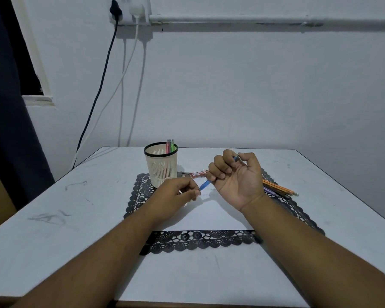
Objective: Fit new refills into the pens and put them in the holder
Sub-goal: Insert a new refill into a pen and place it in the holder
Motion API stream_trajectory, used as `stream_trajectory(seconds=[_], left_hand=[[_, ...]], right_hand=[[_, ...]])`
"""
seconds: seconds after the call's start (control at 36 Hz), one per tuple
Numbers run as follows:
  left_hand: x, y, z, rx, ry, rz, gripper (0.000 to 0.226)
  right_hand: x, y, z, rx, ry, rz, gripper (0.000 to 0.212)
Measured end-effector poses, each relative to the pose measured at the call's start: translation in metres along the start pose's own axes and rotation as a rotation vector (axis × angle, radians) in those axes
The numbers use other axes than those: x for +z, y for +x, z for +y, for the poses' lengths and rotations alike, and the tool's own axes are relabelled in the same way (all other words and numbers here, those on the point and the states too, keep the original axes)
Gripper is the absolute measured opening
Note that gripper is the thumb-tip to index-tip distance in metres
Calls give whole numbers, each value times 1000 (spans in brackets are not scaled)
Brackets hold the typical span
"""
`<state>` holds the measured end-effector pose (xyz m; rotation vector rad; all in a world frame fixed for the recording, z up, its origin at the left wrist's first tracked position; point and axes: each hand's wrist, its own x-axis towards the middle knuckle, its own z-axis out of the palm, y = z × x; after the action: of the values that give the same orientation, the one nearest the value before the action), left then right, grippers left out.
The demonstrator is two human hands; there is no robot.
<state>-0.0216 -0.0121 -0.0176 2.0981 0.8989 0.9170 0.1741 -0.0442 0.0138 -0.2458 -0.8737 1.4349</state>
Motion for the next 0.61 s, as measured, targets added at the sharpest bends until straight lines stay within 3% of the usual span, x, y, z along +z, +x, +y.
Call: stream_trajectory(seconds=[0.61], left_hand=[[-1,-1,2,0,-15,5,12]], right_hand=[[0,-1,-1,12,-10,-15,28]])
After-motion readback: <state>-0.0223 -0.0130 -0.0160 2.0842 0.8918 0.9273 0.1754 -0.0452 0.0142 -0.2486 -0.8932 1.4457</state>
